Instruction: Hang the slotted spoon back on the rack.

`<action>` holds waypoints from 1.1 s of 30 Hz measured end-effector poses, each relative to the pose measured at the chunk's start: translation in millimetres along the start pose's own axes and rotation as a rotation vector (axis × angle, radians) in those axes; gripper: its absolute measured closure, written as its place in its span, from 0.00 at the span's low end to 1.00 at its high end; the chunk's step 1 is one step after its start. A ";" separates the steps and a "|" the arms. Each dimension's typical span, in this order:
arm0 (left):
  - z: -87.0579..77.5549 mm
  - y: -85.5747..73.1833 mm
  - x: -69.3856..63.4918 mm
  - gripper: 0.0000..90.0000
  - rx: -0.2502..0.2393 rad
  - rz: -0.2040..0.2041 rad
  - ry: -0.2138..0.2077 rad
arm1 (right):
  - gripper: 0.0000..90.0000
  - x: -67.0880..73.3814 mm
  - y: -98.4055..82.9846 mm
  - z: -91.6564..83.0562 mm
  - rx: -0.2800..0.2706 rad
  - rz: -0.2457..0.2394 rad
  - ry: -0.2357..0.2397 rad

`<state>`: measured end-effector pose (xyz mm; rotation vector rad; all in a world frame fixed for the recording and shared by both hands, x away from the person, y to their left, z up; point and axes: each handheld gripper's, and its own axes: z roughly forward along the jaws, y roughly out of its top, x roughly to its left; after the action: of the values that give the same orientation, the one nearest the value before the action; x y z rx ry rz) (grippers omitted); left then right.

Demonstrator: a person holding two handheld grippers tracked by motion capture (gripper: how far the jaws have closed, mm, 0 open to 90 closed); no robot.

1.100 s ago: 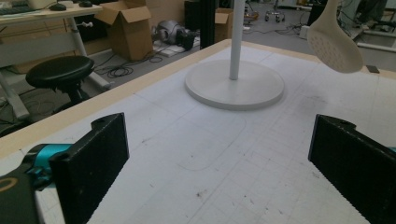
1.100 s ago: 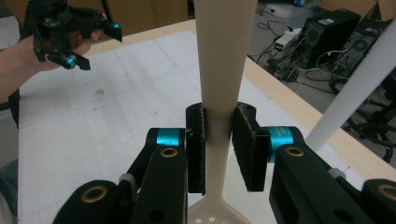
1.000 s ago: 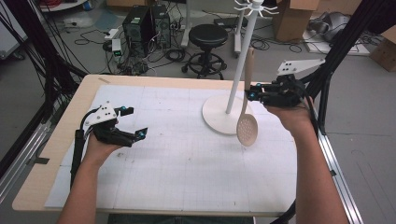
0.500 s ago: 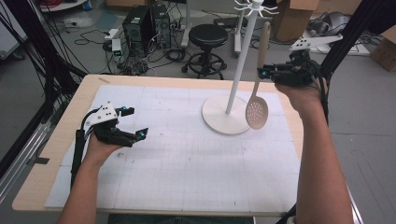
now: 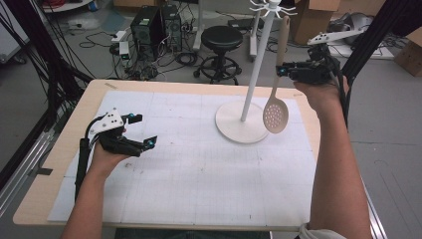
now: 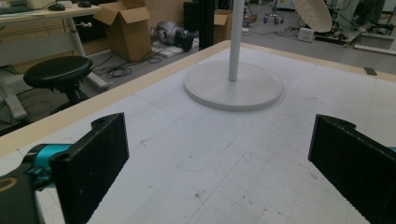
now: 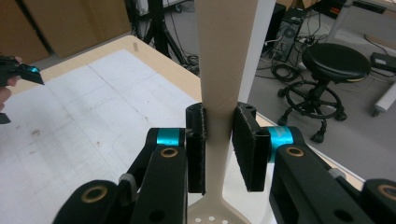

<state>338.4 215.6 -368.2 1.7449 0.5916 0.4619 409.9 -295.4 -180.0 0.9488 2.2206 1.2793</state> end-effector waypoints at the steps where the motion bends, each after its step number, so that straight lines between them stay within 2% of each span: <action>1: -0.4 0.4 0.1 0.06 -0.005 -0.001 -0.005 | 0.84 -0.5 0.5 1.9 0.000 0.000 -0.004; 2: -0.4 0.4 0.1 0.06 -0.005 -0.001 -0.005 | 0.84 0.4 1.0 2.2 0.005 0.014 -0.006; 12: -1.4 0.5 0.2 0.06 -0.009 -0.004 -0.007 | 0.84 -5.6 3.7 4.1 0.002 0.041 -0.028; 15: -1.4 0.6 -0.1 0.06 -0.011 -0.006 -0.007 | 0.84 -7.3 4.7 4.7 -0.003 0.035 -0.028; 27: -6.9 -0.8 0.5 0.06 -0.009 -0.008 0.003 | 0.83 -11.9 6.0 19.7 0.008 0.062 -0.009; 28: -6.9 -0.8 0.5 0.06 -0.009 -0.008 0.003 | 0.82 -12.3 5.0 21.3 0.004 0.060 -0.009; 29: -7.2 -1.0 0.9 0.06 -0.008 -0.007 0.005 | 0.77 -11.4 4.0 22.2 0.002 0.084 -0.013; 30: -7.3 -1.1 0.9 0.06 -0.009 -0.007 0.005 | 0.71 -11.3 3.0 22.6 -0.020 0.084 -0.027; 33: -7.7 -0.8 0.9 0.06 -0.009 -0.005 0.005 | 0.68 -9.8 0.7 20.0 -0.038 0.081 -0.028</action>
<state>334.4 222.2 -367.1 1.7336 0.5962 0.4648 429.6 -290.4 -189.2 1.0456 2.1488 1.3311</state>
